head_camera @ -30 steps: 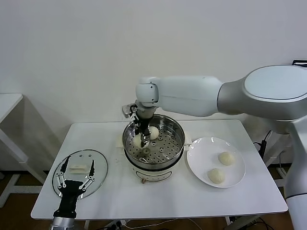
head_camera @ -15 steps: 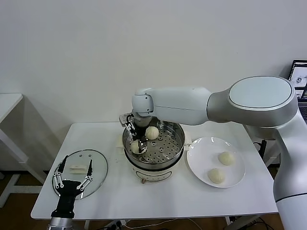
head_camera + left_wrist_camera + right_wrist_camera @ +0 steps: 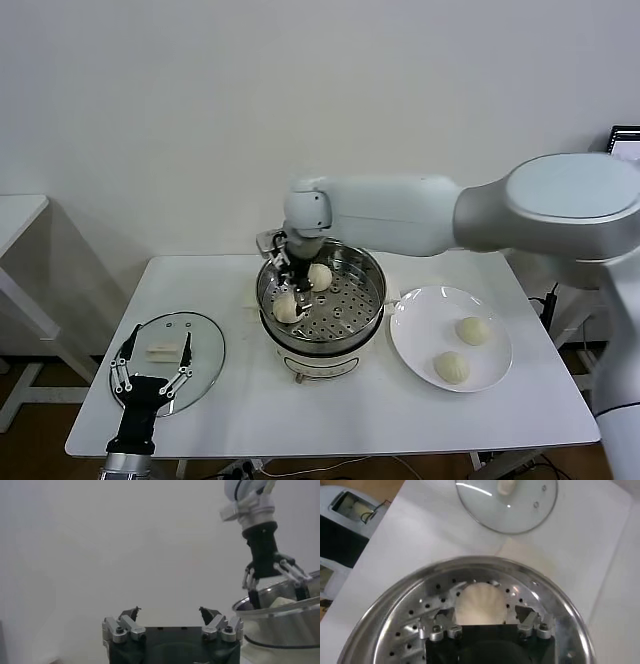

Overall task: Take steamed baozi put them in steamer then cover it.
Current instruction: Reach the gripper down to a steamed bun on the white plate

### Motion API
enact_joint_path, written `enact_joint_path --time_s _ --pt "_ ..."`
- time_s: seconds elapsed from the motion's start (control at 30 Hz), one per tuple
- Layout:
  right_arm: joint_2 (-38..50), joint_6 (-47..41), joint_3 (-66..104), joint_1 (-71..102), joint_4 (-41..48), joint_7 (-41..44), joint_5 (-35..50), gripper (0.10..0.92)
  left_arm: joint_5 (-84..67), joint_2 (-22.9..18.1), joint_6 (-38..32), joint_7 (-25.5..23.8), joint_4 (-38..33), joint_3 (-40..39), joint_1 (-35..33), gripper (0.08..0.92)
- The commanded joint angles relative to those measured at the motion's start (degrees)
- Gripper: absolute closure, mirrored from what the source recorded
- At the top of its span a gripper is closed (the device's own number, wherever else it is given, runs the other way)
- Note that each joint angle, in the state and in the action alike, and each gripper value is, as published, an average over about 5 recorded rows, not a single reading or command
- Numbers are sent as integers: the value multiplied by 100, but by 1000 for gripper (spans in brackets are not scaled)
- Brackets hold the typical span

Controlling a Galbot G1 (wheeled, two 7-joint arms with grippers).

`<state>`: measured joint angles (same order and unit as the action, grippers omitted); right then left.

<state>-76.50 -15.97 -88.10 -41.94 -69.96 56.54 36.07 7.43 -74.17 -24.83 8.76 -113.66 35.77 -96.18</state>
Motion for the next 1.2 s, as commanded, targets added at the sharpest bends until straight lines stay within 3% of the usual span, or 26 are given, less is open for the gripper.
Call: enact_joint_path --time_s 0.03,0.23,0.47,0.77,1.2 --pt "2352 383 180 -870 -1092 919 -572 203 43 17 43 9 -22 -87 43 177" --pt "3673 736 123 -743 -1011 1506 -1019 203 106 52 51 10 -15 -153 48 177" --pt "4264 996 91 167 -884 1510 -1601 203 156 23 43 11 -13 -127 1 177" --pt "4215 982 353 1761 -654 811 -1787 203 220 -36 55 15 28 -136 -32 177" --pt "3740 834 591 2346 -223 471 -1956 203 234 -36 21 17 76 -91 -67 177"
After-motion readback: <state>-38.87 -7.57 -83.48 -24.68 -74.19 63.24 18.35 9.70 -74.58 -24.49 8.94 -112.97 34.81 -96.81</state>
